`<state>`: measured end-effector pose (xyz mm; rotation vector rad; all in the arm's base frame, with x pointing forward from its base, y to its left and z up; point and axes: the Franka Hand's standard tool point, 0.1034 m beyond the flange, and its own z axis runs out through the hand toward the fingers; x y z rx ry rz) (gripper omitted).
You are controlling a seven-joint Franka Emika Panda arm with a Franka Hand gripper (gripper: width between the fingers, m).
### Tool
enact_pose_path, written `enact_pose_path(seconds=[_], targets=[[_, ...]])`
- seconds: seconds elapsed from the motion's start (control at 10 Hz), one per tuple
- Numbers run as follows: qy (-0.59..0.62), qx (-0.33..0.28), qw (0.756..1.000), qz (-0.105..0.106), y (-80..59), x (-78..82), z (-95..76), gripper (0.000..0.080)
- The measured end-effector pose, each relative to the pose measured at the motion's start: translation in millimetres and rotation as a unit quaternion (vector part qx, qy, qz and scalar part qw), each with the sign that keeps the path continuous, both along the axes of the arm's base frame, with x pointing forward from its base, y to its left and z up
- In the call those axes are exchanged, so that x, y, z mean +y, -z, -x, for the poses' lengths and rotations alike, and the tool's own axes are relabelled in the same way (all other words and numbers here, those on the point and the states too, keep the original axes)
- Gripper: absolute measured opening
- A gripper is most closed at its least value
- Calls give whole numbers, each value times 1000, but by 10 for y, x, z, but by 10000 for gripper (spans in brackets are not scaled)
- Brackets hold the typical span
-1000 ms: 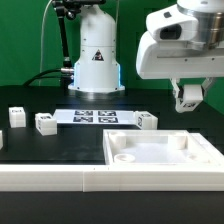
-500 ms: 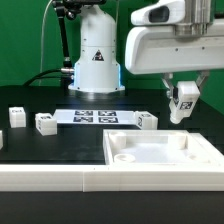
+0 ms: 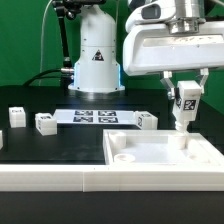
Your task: Assemble one leg
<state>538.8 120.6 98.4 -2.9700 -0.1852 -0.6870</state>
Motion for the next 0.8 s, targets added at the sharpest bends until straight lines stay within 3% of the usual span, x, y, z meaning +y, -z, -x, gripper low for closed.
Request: enact_pose_path(seconds=[0.1, 0.4, 0.8], targets=[[-7, -28, 1000, 3, 20, -39, -66, 290], [-12, -16, 1000, 11, -116, -133, -420, 290], [-14, -13, 1000, 11, -20, -120, -407, 290]])
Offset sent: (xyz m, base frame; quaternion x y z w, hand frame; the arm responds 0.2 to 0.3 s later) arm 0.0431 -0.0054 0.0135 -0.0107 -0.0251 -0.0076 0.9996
